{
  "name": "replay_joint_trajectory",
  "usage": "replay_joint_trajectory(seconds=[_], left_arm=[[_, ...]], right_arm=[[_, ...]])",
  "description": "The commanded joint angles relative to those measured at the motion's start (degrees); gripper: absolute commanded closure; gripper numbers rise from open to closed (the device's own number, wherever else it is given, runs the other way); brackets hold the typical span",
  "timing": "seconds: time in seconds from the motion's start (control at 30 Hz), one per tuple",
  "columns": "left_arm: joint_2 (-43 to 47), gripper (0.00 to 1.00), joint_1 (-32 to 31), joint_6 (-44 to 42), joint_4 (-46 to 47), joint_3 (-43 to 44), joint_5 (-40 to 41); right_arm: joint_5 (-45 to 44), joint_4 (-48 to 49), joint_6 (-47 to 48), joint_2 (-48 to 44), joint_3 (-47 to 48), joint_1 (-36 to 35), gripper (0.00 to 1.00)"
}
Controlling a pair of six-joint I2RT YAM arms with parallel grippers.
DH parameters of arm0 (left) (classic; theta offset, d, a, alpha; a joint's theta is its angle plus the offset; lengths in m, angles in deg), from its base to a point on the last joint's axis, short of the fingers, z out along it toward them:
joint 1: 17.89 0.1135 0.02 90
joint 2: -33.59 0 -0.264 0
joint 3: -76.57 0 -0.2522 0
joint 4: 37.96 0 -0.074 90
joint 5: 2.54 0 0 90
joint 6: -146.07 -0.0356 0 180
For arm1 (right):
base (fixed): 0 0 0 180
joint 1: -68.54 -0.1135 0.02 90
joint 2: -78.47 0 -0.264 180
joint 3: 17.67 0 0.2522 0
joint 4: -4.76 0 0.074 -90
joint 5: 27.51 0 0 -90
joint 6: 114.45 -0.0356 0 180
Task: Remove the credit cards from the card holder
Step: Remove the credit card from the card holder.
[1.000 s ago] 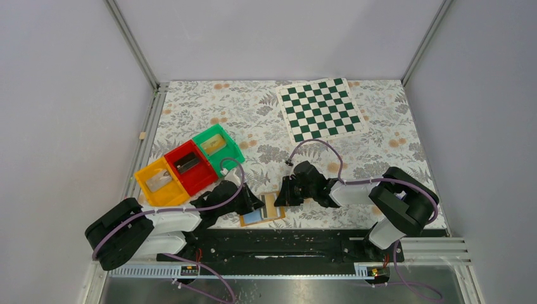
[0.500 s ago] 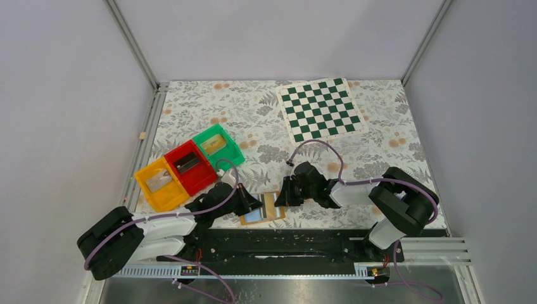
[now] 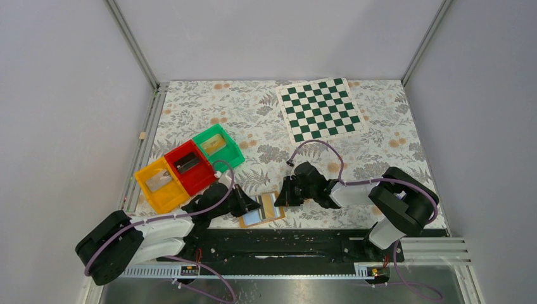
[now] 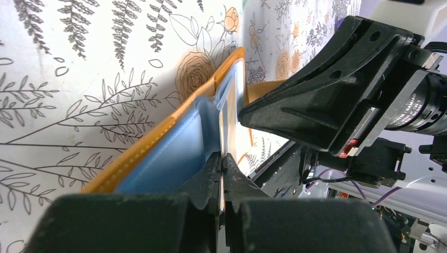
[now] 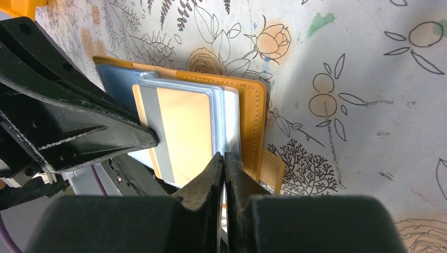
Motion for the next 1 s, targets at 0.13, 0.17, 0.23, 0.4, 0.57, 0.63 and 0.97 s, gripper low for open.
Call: replay_joint_trajectory(seconds=[0.13,0.17,0.23,0.4,0.57,0.63,0.97], left_arm=[[-5.24,1.0,0.85,2.57,12.74,-1.17,-4.9],[-5.98,1.0,1.06,2.95,13.94,-1.43,-5.49],[-7.39,0.97,1.47,3.09,15.93,-1.8,-6.7],[-7.76,1.0,1.94,3.39,18.57,-2.84,-7.18],[-5.09,1.0,2.71,2.86,16.2,-3.75,-6.78],[-3.49,1.0,2.84,2.17,13.75,-3.68,-6.23],[2.0,1.0,3.34,0.15,6.68,-3.52,-5.48]], right_arm=[[-2.16,-2.68,1.27,0.34,-1.02,0.39,0.91],[-2.15,-2.62,1.27,0.4,-1.08,0.39,0.91],[-2.09,-2.65,1.27,0.42,-1.11,0.47,0.91],[-2.05,-2.66,1.36,0.47,-1.08,0.48,0.91],[-1.97,-2.74,1.45,0.53,-1.02,0.65,0.91],[-1.95,-2.74,1.53,0.5,-1.05,0.72,0.91],[-1.61,-2.97,1.62,0.38,-0.78,0.92,0.91]])
